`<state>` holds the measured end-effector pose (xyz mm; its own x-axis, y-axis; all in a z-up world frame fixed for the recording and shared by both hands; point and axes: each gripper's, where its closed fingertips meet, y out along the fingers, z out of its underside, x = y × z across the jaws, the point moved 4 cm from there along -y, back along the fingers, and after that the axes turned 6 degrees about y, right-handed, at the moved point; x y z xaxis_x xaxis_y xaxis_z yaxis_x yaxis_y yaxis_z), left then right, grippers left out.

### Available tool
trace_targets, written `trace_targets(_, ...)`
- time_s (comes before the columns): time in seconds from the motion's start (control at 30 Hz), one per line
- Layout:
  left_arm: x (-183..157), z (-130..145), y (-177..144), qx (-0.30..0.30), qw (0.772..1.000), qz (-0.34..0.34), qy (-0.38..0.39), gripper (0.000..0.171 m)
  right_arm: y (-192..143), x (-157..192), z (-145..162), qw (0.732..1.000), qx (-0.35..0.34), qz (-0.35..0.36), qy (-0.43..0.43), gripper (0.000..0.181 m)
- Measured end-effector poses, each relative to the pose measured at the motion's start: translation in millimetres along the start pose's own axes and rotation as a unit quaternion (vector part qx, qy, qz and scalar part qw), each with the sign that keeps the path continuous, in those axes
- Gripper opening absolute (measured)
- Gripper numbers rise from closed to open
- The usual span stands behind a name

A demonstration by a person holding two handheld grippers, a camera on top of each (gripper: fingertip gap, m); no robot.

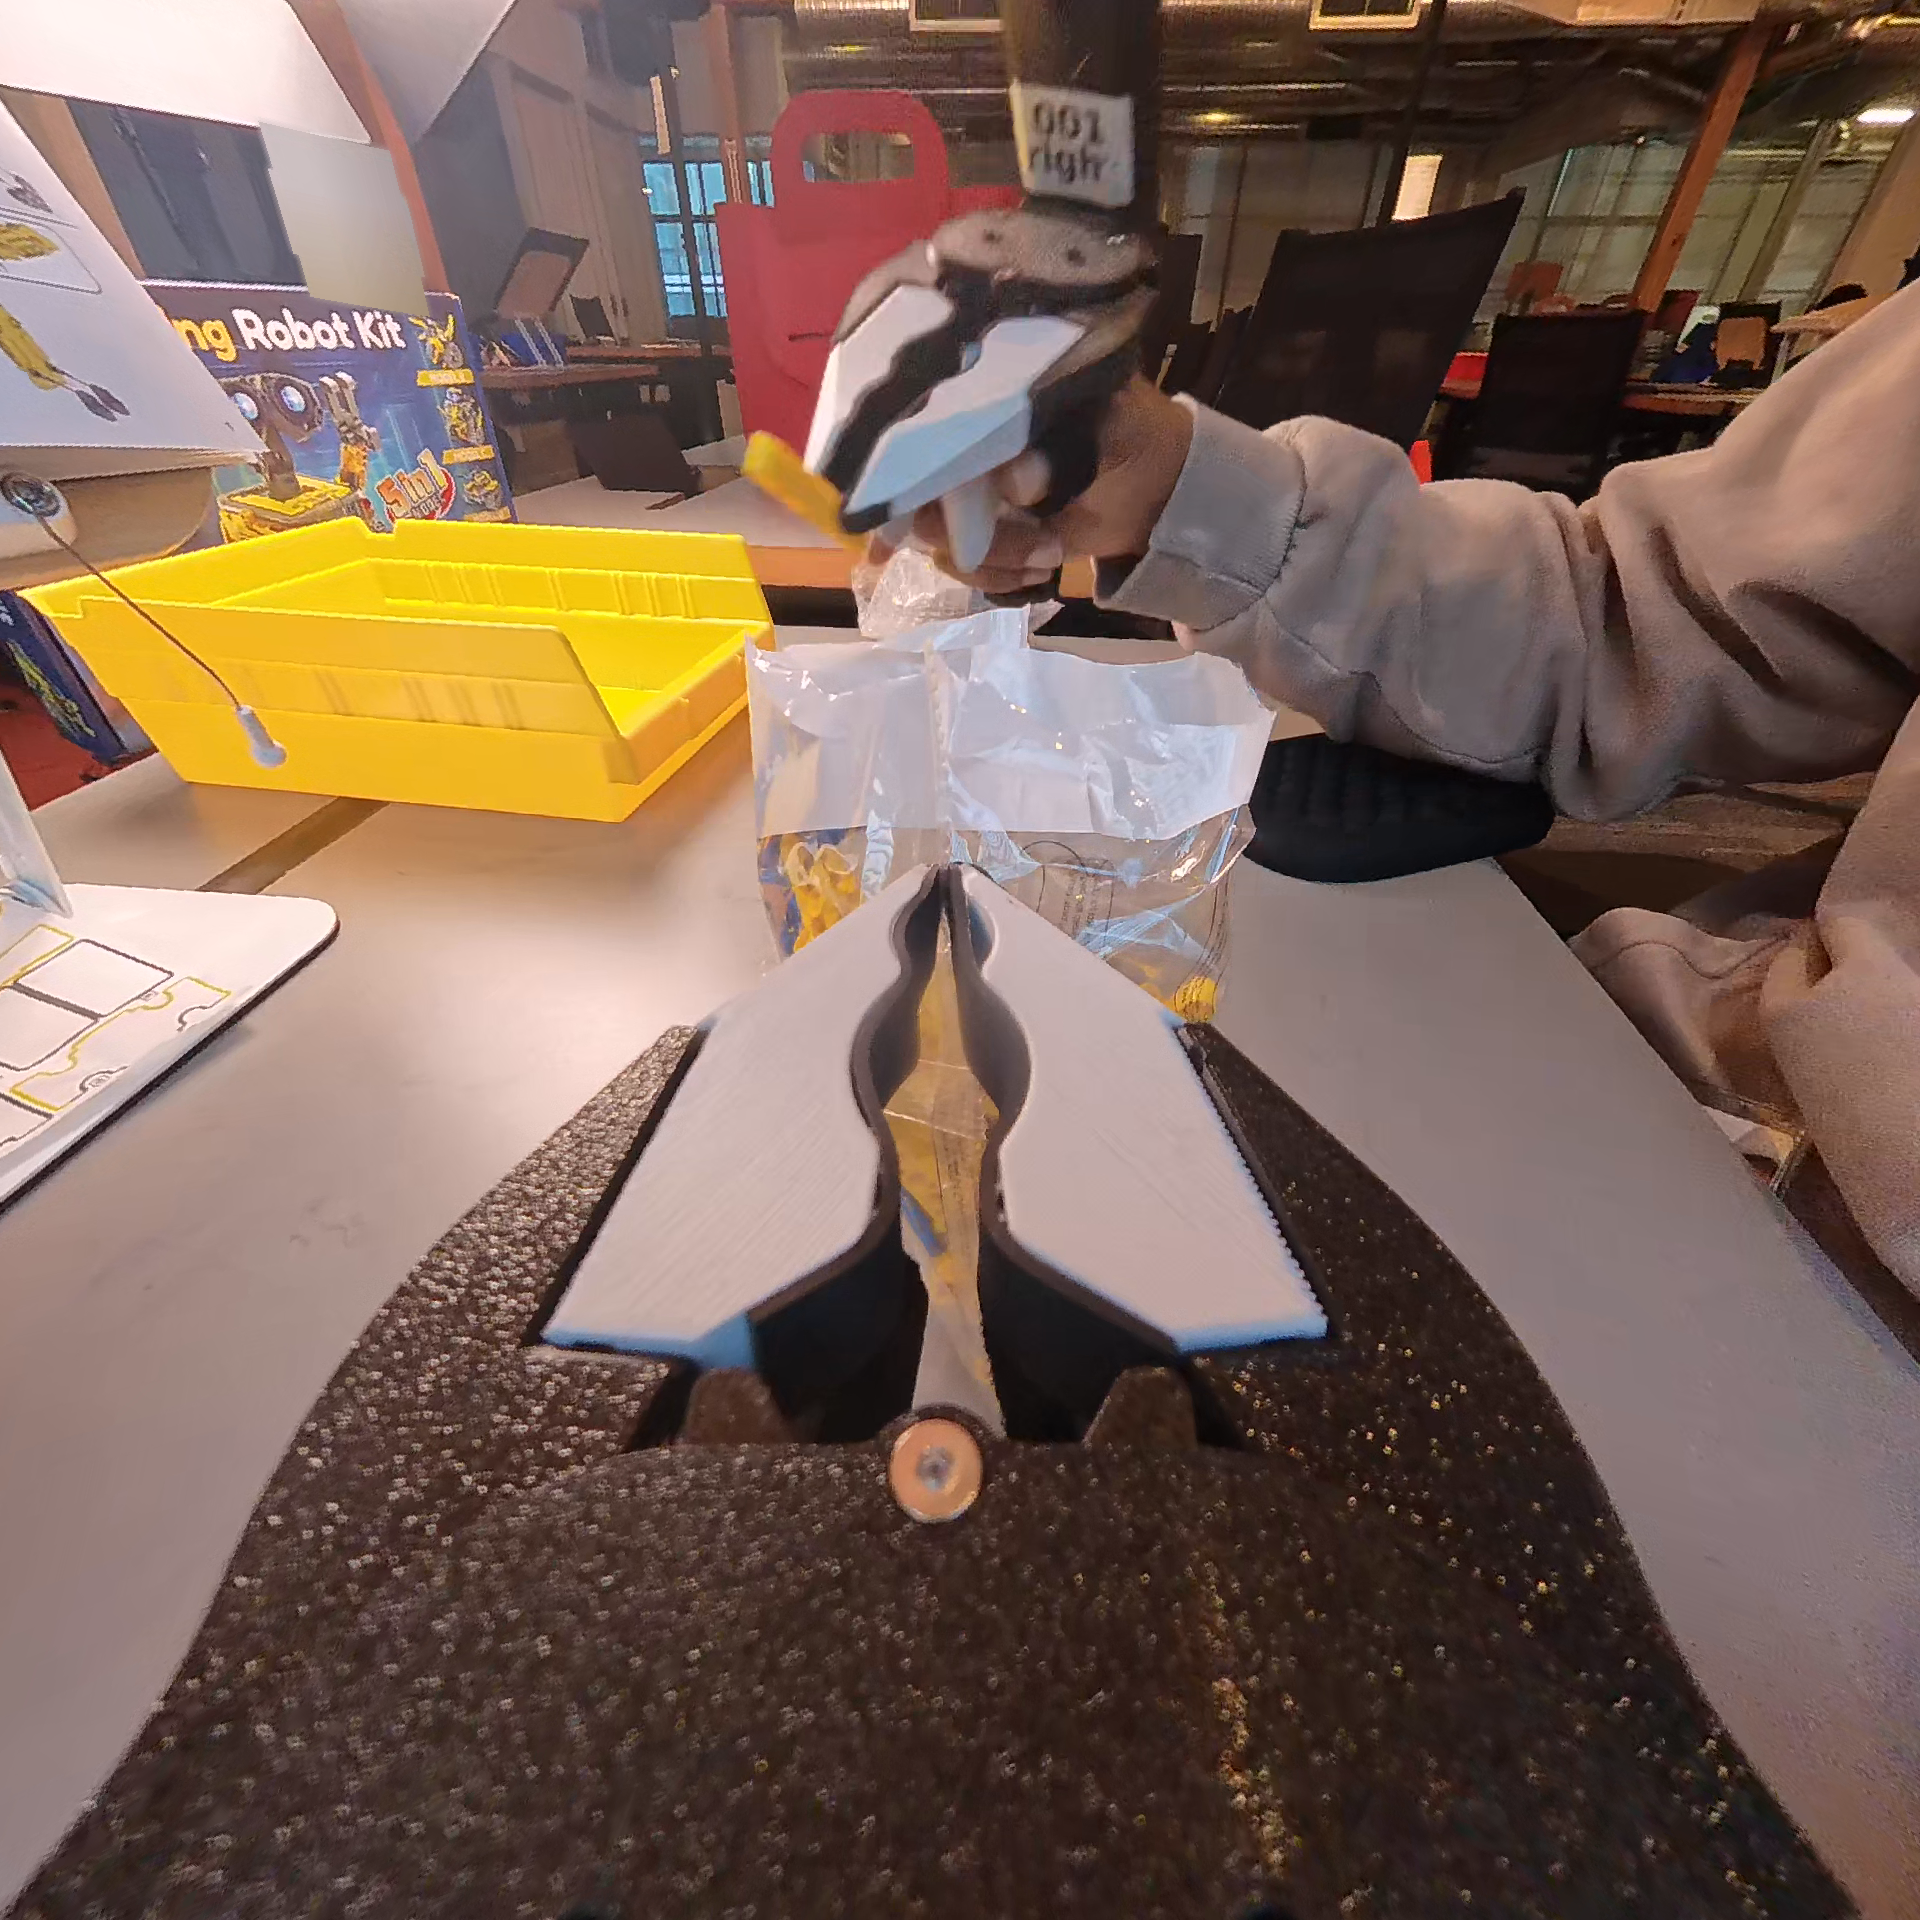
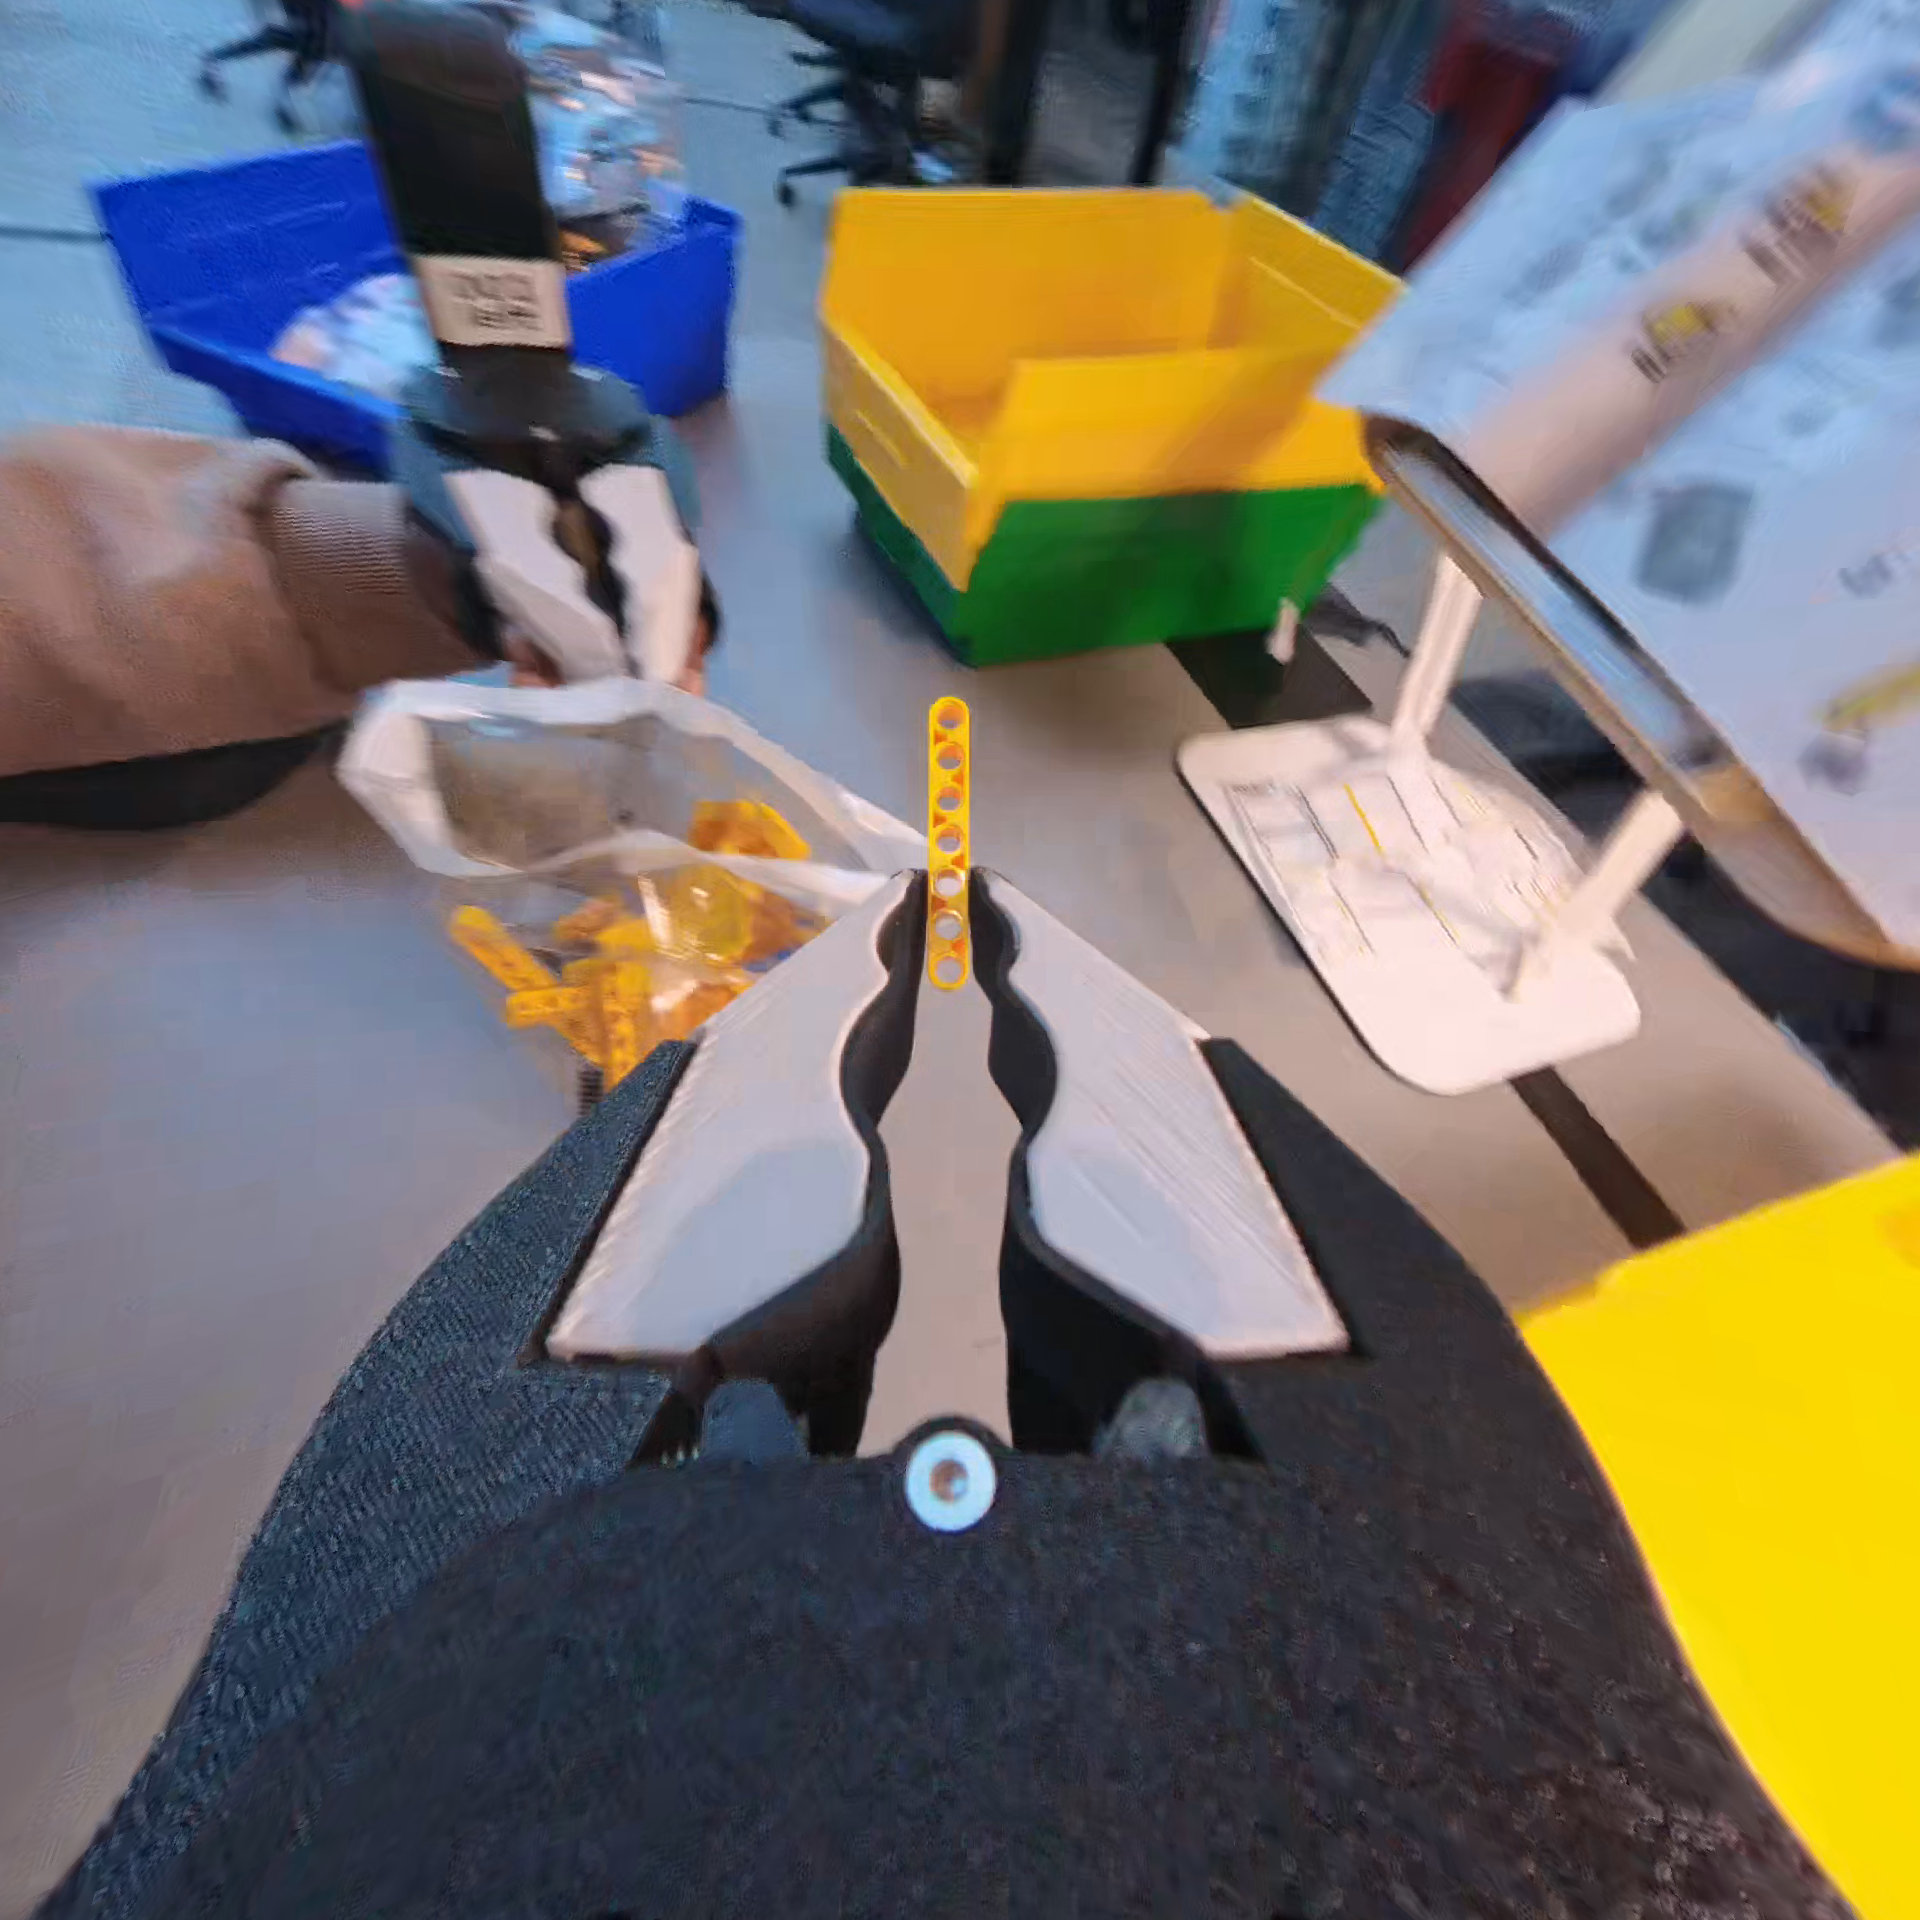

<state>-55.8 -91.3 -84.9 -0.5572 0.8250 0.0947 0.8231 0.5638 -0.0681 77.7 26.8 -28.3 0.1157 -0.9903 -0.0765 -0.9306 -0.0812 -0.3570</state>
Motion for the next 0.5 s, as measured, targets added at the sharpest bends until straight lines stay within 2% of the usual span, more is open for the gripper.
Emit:
trace_targets(0.07, 0, 0, -1, -0.001, 1.0, -0.001, 0.001, 0.0, 10, 27, -14, 0.996, 0.03, -0.047, -0.064, 0.007)
trace_targets(0.27, -2, -1, -3, -0.005, 1.0, 0.004, -0.001, 0.0, 42, 57, -6, 0.959, 0.179, -0.087, -0.203, 0.007)
trace_targets(0.33, -3, -1, -2, -0.004, 1.0, 0.005, 0.0, 0.0, 48, 57, -14, 0.957, 0.172, -0.066, -0.223, 0.02)
trace_targets(0.4, -3, -1, -2, -0.003, 1.0, 0.006, 0.001, 0.0, 39, 48, -30, 0.972, 0.123, -0.048, -0.192, 0.025)
trace_targets(0.5, -4, -1, -1, -0.001, 1.0, 0.007, 0.002, 0.0, 5, 2, -33, 0.99, 0.081, 0.019, -0.111, 0.026)
